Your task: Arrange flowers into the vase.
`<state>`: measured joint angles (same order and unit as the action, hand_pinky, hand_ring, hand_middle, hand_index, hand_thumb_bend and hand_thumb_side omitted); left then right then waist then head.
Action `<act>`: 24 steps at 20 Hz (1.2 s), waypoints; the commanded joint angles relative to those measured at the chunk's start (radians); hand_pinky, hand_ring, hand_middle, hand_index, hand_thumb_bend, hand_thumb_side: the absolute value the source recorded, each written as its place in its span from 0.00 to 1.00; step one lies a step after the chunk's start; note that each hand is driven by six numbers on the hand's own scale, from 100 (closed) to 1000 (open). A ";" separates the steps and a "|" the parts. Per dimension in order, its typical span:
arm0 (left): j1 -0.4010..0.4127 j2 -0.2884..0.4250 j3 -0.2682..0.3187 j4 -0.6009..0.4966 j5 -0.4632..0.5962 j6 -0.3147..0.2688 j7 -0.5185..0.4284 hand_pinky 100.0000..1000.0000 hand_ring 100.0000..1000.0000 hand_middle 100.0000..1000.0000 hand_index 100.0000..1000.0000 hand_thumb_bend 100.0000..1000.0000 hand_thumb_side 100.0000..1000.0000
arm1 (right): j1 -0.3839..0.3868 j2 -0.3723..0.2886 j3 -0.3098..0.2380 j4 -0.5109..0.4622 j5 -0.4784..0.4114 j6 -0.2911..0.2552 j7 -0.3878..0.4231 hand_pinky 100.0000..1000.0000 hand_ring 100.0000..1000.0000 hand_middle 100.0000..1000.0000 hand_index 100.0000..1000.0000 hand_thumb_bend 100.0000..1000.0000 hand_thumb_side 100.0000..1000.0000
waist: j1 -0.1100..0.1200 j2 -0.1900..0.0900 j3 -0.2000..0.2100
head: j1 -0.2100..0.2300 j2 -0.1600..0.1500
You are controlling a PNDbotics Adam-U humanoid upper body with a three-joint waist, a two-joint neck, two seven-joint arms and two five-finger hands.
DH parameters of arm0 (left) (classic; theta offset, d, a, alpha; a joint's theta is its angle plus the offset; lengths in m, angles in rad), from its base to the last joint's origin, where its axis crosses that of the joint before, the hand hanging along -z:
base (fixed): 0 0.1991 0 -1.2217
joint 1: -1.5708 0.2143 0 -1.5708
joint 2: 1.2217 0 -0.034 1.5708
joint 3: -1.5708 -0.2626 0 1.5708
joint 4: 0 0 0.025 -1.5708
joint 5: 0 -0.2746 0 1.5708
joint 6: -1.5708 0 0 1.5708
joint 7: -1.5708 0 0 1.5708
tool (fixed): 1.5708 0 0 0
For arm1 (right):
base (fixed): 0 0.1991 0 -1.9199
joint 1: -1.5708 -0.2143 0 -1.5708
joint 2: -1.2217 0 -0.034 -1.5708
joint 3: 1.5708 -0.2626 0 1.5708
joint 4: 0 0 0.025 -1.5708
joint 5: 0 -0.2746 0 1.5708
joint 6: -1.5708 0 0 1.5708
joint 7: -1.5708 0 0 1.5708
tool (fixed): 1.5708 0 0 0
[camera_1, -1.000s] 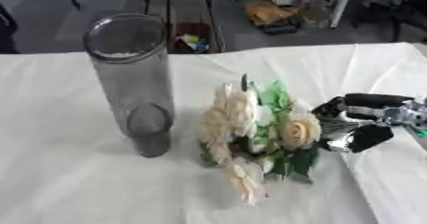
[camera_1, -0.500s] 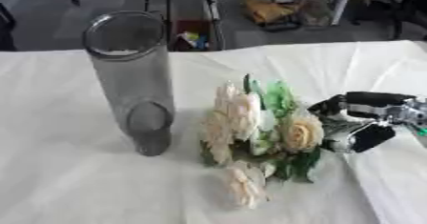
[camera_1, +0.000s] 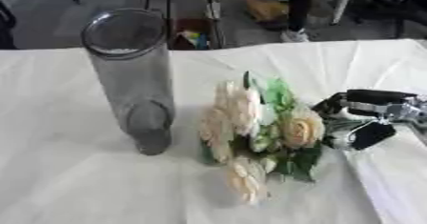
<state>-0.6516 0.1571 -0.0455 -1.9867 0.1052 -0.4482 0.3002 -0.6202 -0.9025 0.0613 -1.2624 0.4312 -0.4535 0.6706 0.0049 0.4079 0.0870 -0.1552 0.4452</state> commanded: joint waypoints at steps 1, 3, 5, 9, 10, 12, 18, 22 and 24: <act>-0.018 0.001 -0.003 -0.013 -0.001 0.003 -0.001 0.71 0.83 0.79 0.88 0.19 0.96 | 0.004 -0.018 0.010 0.005 -0.003 -0.003 0.003 0.67 0.60 0.42 0.80 0.29 0.38 | 0.000 -0.011 0.003 | -0.001 -0.013; -0.019 0.001 -0.003 -0.013 -0.001 0.003 -0.002 0.71 0.83 0.78 0.88 0.19 0.96 | 0.004 -0.018 0.009 0.006 -0.004 -0.001 0.000 0.62 0.54 0.37 0.75 0.30 0.36 | -0.001 -0.009 0.004 | -0.001 -0.014; -0.020 0.001 -0.003 -0.013 -0.001 0.003 -0.002 0.71 0.83 0.78 0.88 0.19 0.96 | 0.003 -0.018 0.007 0.008 -0.006 0.001 -0.007 0.57 0.48 0.31 0.71 0.30 0.34 | -0.002 -0.007 0.007 | -0.002 -0.015; -0.022 0.001 -0.003 -0.013 -0.001 0.004 -0.004 0.71 0.83 0.78 0.88 0.19 0.97 | 0.001 -0.017 0.007 0.014 -0.009 0.007 -0.031 0.47 0.36 0.18 0.60 0.27 0.31 | -0.004 -0.004 0.011 | -0.002 -0.018; -0.022 0.000 -0.004 -0.013 -0.001 0.005 -0.004 0.71 0.83 0.78 0.88 0.18 0.97 | 0.000 -0.017 0.007 0.015 -0.010 0.009 -0.038 0.46 0.34 0.16 0.58 0.25 0.30 | -0.004 -0.003 0.012 | -0.003 -0.019; -0.023 0.000 -0.004 -0.013 -0.001 0.005 -0.005 0.71 0.83 0.78 0.88 0.18 0.97 | -0.001 -0.017 0.009 0.018 -0.013 0.012 -0.048 0.43 0.28 0.09 0.53 0.23 0.29 | -0.005 -0.002 0.013 | -0.004 -0.021; -0.024 0.000 -0.003 -0.013 -0.001 0.006 -0.005 0.70 0.82 0.77 0.88 0.18 0.97 | 0.000 -0.013 0.008 0.035 -0.028 0.016 -0.067 0.36 0.14 0.00 0.38 0.15 0.25 | -0.005 0.000 0.017 | -0.004 -0.029; -0.025 0.000 -0.003 -0.013 -0.002 0.007 -0.005 0.70 0.82 0.76 0.88 0.18 0.97 | -0.001 -0.008 0.005 0.047 -0.056 0.012 -0.108 0.26 0.01 0.00 0.20 0.03 0.24 | -0.005 0.001 0.020 | -0.003 -0.035; -0.025 0.000 -0.003 -0.013 -0.002 0.008 -0.006 0.70 0.82 0.76 0.88 0.18 0.97 | -0.004 -0.006 0.002 0.052 -0.079 0.010 -0.148 0.21 0.00 0.00 0.12 0.03 0.25 | -0.005 0.002 0.021 | -0.003 -0.037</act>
<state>-0.6603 0.1499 -0.0505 -1.9867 0.1052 -0.4436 0.2956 -0.6205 -0.8884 0.0680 -1.2184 0.3707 -0.4446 0.5425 -0.0004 0.4274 0.1085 -0.1565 0.4206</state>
